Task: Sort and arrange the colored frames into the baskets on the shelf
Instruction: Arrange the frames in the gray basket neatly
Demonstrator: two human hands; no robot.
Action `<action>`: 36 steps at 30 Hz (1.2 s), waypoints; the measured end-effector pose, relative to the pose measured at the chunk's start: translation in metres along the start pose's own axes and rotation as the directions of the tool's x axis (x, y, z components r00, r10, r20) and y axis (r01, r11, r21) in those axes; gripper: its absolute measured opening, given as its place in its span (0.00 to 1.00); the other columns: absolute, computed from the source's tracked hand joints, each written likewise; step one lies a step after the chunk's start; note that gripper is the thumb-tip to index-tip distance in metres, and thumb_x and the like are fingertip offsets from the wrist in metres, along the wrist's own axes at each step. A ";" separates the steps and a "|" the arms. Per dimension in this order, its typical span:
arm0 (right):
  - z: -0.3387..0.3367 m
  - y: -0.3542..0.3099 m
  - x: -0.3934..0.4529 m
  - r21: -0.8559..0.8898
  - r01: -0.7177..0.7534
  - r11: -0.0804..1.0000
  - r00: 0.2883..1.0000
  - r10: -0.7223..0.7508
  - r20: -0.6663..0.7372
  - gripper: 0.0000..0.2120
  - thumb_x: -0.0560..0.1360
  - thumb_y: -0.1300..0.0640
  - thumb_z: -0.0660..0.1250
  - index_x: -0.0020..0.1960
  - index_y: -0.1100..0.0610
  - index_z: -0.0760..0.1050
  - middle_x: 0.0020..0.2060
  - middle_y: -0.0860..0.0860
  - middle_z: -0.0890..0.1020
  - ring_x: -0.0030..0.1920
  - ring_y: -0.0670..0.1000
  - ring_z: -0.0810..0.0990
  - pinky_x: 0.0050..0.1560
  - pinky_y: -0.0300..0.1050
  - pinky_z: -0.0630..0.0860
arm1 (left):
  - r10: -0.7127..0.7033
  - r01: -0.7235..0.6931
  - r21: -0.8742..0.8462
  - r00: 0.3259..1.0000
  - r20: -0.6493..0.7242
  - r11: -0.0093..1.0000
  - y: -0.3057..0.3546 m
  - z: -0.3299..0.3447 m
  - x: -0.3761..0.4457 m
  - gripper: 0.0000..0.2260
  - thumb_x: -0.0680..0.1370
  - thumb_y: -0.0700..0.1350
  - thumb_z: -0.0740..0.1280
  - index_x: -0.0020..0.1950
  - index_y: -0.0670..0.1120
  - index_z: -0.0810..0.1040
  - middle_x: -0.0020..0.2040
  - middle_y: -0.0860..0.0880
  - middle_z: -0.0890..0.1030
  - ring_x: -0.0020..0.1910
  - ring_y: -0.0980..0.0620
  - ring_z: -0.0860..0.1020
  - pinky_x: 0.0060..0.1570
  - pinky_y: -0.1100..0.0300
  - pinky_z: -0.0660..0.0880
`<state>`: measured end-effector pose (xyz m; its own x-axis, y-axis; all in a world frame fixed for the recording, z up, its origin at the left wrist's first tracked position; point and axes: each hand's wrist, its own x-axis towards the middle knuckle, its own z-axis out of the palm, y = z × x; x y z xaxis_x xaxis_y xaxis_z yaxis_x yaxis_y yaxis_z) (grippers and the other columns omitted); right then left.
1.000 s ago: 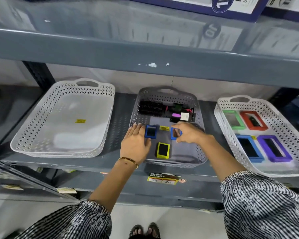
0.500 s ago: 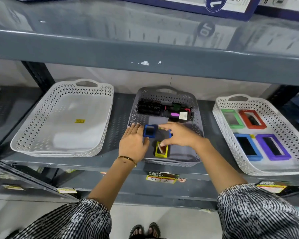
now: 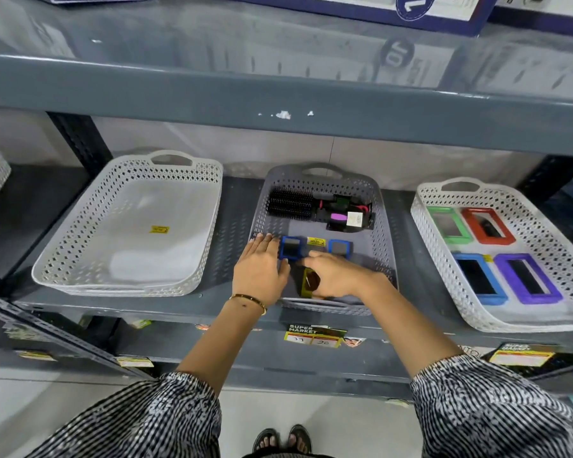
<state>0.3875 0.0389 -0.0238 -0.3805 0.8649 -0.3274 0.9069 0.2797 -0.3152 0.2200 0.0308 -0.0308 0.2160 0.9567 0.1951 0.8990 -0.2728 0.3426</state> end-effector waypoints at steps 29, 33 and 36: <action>-0.019 0.003 -0.022 0.311 -0.055 0.949 0.980 0.112 -0.166 0.31 0.71 0.56 0.71 0.72 0.55 0.65 0.69 0.52 0.72 0.66 0.51 0.71 0.65 0.45 0.68 | -0.008 0.008 -0.016 1.000 -0.013 1.000 0.002 -0.001 -0.002 0.21 0.77 0.48 0.63 0.68 0.41 0.69 0.69 0.41 0.72 0.71 0.46 0.66 0.72 0.57 0.55; -0.021 0.002 -0.044 0.370 -0.099 0.924 0.930 0.219 -0.297 0.19 0.75 0.50 0.66 0.64 0.56 0.75 0.60 0.53 0.81 0.59 0.52 0.78 0.62 0.51 0.75 | -0.020 0.020 -0.022 1.000 -0.014 1.000 0.003 0.001 -0.003 0.21 0.77 0.48 0.63 0.67 0.39 0.69 0.68 0.40 0.73 0.71 0.45 0.66 0.72 0.56 0.56; -0.005 -0.004 -0.064 0.369 -0.096 0.924 0.820 0.284 -0.496 0.15 0.77 0.47 0.62 0.50 0.56 0.81 0.46 0.54 0.85 0.46 0.55 0.81 0.46 0.48 0.78 | -0.016 0.016 -0.002 1.000 -0.006 1.000 0.007 0.002 -0.005 0.20 0.78 0.48 0.62 0.66 0.39 0.70 0.67 0.40 0.73 0.71 0.44 0.66 0.73 0.55 0.56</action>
<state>0.4095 -0.0148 0.0030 0.0349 0.9958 0.0842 0.8079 0.0215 -0.5889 0.2257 0.0241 -0.0315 0.1992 0.9604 0.1948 0.9016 -0.2575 0.3476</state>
